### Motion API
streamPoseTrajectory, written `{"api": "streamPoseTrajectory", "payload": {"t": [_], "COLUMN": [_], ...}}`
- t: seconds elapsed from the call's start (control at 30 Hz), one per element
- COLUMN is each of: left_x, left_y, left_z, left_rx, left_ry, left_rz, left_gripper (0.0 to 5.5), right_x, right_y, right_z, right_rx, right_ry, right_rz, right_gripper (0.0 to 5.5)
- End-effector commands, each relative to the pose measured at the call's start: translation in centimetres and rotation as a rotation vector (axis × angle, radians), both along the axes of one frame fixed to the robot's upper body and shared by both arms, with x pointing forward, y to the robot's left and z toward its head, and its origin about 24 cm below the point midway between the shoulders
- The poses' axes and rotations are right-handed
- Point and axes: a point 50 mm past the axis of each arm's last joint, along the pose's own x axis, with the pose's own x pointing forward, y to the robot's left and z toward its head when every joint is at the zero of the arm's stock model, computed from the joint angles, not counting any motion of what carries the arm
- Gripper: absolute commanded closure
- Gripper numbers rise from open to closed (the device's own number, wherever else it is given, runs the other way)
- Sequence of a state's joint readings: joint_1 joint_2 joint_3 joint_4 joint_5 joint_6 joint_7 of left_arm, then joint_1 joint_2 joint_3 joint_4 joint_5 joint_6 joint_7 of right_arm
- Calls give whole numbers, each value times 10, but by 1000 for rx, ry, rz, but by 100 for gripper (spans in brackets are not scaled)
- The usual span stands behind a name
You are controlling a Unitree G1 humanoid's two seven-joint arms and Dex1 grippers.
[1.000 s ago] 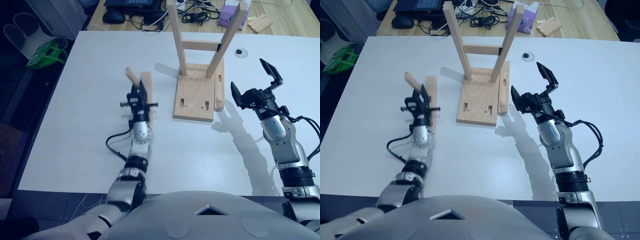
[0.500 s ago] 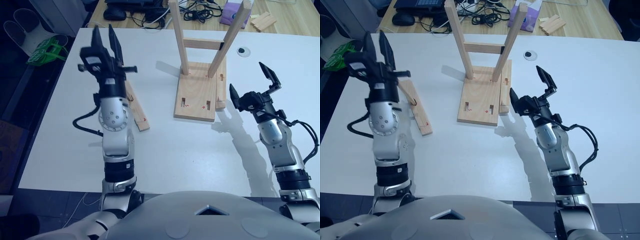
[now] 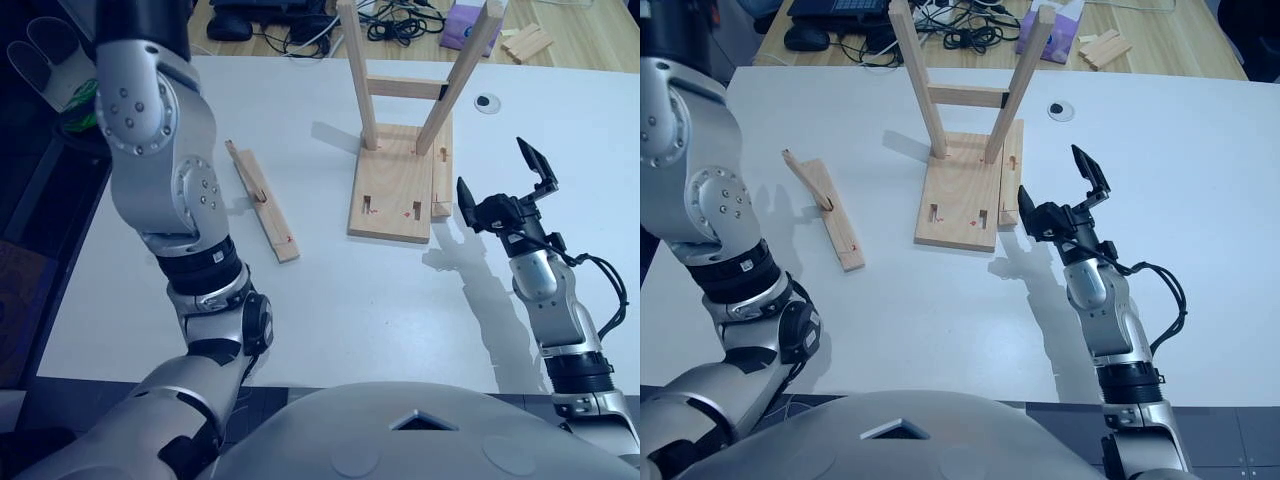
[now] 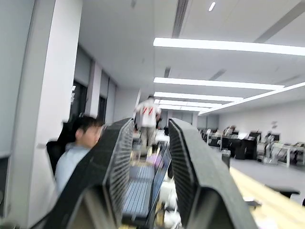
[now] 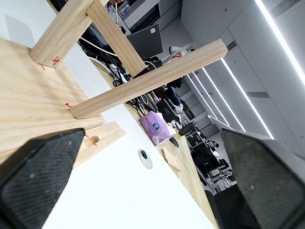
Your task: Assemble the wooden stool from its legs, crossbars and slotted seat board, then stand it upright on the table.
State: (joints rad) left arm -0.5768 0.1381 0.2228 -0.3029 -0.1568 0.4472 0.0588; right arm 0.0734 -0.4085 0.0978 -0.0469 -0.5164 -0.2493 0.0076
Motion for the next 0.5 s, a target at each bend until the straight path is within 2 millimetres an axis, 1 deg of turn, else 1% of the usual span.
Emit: {"api": "streamPoseTrajectory", "payload": {"t": [0.03,0.07,0.1,0.13,0.17,0.2,0.3,0.4,0.5], "left_x": [5,-2,-12,-23,-30,-31,-18,-7,1], "left_y": [8,8,9,9,9,9,16,16,3], "left_z": [-118,-148,-182,-204,-215,-216,-195,-164,-131], "left_rx": [-94,-105,-120,-130,-140,-144,-135,-126,-131], "left_ry": [458,554,653,713,735,724,634,533,441], "left_rz": [11,27,51,71,85,87,96,76,22], "left_gripper": [415,415,415,415,415,415,415,415,415], "right_x": [-1,-1,0,0,1,1,0,1,1], "right_y": [1,1,1,1,1,1,1,2,3], "right_z": [1,2,2,2,3,3,2,2,2], "right_rx": [-8,-9,-10,-11,-13,-13,-13,-9,-7], "right_ry": [-3,-2,-1,0,1,2,2,-2,-3], "right_rz": [0,1,4,10,13,13,10,8,3], "right_gripper": [10,10,10,10,10,10,10,10,10]}}
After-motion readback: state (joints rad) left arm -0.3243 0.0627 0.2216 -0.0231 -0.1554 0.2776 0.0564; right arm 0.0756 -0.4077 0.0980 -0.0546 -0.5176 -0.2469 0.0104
